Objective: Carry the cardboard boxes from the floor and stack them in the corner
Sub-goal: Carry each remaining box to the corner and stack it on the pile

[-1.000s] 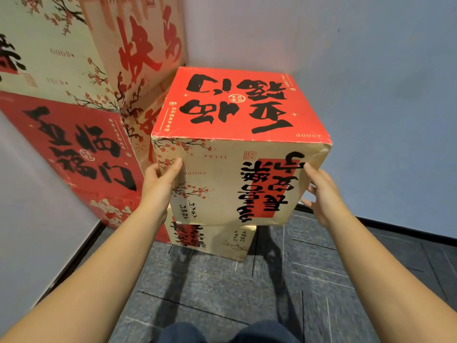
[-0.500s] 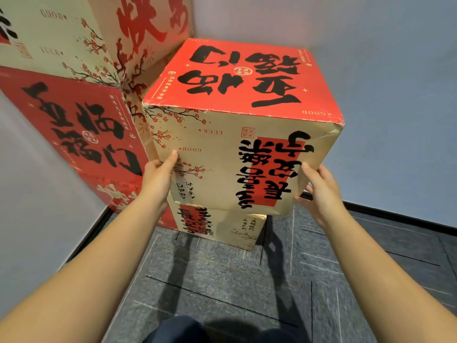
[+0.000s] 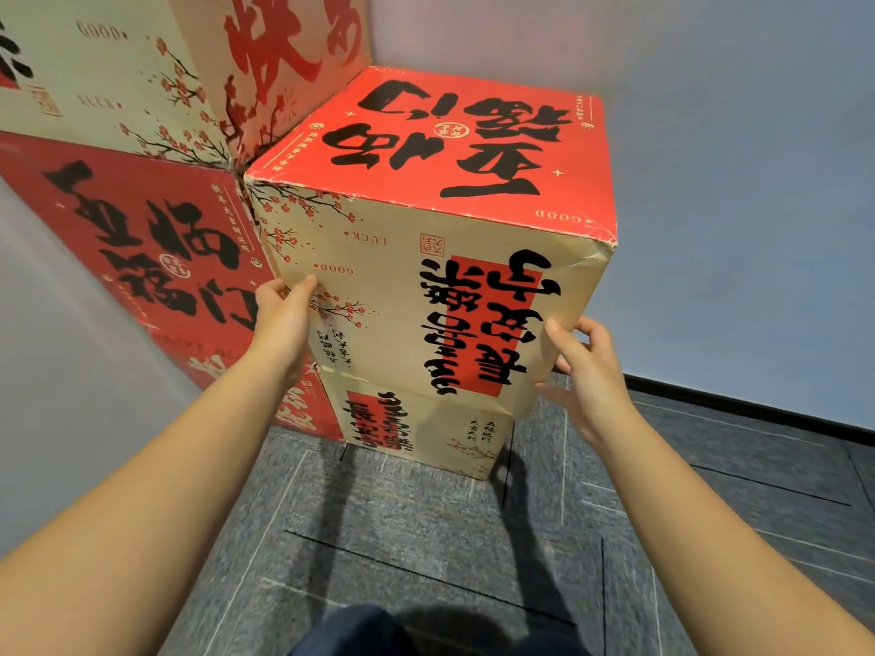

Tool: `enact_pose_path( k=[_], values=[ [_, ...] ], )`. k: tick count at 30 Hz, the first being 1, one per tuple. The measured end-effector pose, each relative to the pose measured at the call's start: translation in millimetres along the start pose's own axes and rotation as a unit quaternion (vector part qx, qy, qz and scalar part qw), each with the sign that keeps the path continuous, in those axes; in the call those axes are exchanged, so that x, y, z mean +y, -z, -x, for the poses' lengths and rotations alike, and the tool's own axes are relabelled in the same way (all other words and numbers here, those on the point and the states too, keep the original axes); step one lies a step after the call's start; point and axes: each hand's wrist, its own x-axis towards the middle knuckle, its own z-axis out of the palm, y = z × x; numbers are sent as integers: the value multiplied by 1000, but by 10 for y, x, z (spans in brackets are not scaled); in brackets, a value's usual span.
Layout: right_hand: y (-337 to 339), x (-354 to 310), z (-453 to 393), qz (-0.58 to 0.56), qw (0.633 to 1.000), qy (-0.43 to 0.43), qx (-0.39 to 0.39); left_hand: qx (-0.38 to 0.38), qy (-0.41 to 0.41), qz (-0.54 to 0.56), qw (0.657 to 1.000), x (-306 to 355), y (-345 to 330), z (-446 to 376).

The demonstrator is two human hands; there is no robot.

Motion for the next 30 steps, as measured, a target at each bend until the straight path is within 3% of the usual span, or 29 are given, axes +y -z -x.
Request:
enact_pose_path(
  k=[9, 22, 30],
  values=[
    [-47, 34, -10, -23, 1000, 2, -2, -23, 16, 28, 999, 22, 5, -33],
    [-99, 13, -76, -9, 1000, 2, -22, -7, -8, -55, 998, -40, 24, -103],
    [-53, -6, -64, 1, 1000, -1, -10, 14, -3, -45, 999, -35, -58, -39]
  ],
)
